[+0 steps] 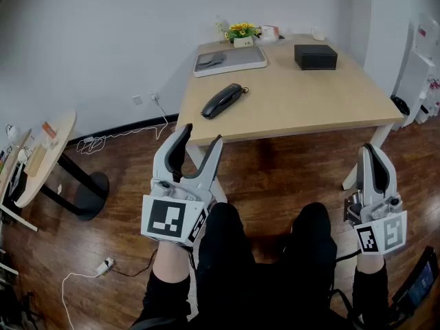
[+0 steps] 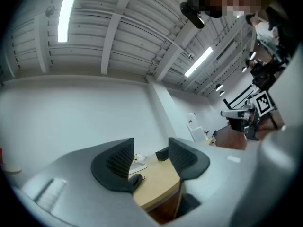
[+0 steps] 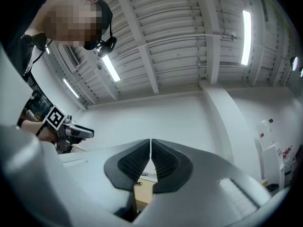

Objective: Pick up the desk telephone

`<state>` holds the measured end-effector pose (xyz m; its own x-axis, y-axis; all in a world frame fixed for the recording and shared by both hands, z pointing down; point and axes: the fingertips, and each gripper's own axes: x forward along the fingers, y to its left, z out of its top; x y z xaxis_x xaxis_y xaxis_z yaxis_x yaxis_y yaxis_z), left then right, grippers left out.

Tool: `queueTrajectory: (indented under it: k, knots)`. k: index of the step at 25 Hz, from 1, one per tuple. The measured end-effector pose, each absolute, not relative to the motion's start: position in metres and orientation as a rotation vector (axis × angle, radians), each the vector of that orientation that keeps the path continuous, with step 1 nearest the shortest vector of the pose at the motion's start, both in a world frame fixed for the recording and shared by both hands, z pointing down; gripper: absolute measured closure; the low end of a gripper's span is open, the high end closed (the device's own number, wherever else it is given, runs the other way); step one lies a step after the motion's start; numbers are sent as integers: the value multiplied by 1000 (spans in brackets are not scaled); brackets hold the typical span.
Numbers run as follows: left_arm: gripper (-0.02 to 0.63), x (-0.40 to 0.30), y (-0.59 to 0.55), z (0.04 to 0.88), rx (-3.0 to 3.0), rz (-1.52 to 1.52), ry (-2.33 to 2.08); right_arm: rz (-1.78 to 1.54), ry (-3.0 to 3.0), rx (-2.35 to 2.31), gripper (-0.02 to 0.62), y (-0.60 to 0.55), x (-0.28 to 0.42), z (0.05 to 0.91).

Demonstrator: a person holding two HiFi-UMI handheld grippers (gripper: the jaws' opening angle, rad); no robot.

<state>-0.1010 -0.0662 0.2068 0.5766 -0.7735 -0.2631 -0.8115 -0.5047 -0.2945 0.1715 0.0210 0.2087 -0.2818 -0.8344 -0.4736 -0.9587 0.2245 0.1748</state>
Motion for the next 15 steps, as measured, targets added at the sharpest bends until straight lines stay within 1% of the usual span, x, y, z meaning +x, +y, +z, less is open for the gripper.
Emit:
queueTrajectory:
  k: [3,7,8,9,13,15]
  knots:
    - [384,-98,-120,220,-2427,76,1310,617,2233,-1685,595,-24,180,214]
    - [332,-93,-206,246,-2452,-85,1326,614,2215,-1665,595,-83,196,203]
    - [328,-91,-228,256,-2472,-143,1320,621,2209,-1662,595,-95,197,200]
    - [322,-87,-251,269,-2499,-220,1306,623,2206,-1660,595,-106,198,199]
    - [259,-73,-340,334,-2601,-641,1198,602,2216,-1656,595,-153,200,204]
    - [246,-72,-373,364,-2625,-828,1163,585,2225,-1661,595,-174,201,209]
